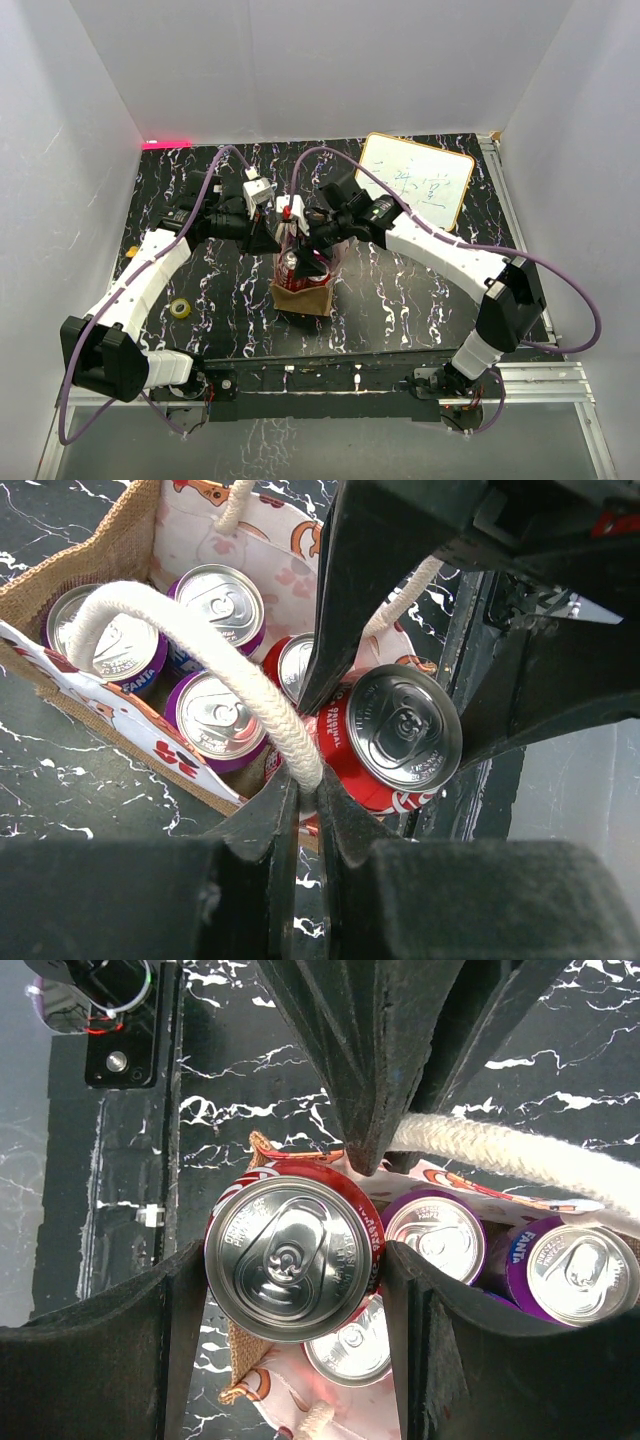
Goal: Place the beverage into the canvas bag
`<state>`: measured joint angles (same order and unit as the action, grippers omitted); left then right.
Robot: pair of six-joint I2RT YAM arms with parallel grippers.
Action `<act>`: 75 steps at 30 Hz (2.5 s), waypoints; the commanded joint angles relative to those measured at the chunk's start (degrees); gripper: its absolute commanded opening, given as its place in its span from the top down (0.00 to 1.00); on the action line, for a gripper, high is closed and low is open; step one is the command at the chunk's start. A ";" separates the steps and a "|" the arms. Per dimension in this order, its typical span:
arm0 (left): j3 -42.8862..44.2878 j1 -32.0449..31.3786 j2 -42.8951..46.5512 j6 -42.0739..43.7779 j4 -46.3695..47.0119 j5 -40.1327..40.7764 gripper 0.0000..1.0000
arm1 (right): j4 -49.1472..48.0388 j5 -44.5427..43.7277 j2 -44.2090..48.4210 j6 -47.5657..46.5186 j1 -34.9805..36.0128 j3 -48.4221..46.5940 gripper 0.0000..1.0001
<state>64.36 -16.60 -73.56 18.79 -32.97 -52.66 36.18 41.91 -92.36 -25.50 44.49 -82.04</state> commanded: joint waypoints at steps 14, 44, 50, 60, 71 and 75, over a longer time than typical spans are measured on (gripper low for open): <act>-0.58 0.31 0.91 -0.42 0.82 -1.74 1.00 | -10.13 -10.67 0.82 0.27 5.46 4.96 0.92; -1.45 0.58 1.11 -0.10 1.35 -5.14 1.00 | -19.81 -16.58 -1.60 3.53 7.19 16.24 0.58; -1.77 0.63 1.89 0.28 1.34 -5.07 1.00 | -19.38 -17.71 -1.35 2.22 7.19 17.50 0.47; -1.95 0.69 2.17 0.81 1.17 -4.86 1.00 | -17.27 -16.51 -0.72 1.86 7.18 15.40 0.24; -2.13 0.66 2.19 1.14 1.18 -4.75 1.00 | -14.56 -12.56 -0.10 1.10 7.19 13.07 0.19; -2.11 0.66 2.10 1.26 1.16 -4.64 1.00 | -13.40 -10.09 0.52 0.63 7.19 11.98 0.19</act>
<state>62.76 -15.66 -73.28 18.94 -31.66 -54.98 19.73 26.98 -93.45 -23.59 50.83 -67.33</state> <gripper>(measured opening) 0.073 0.810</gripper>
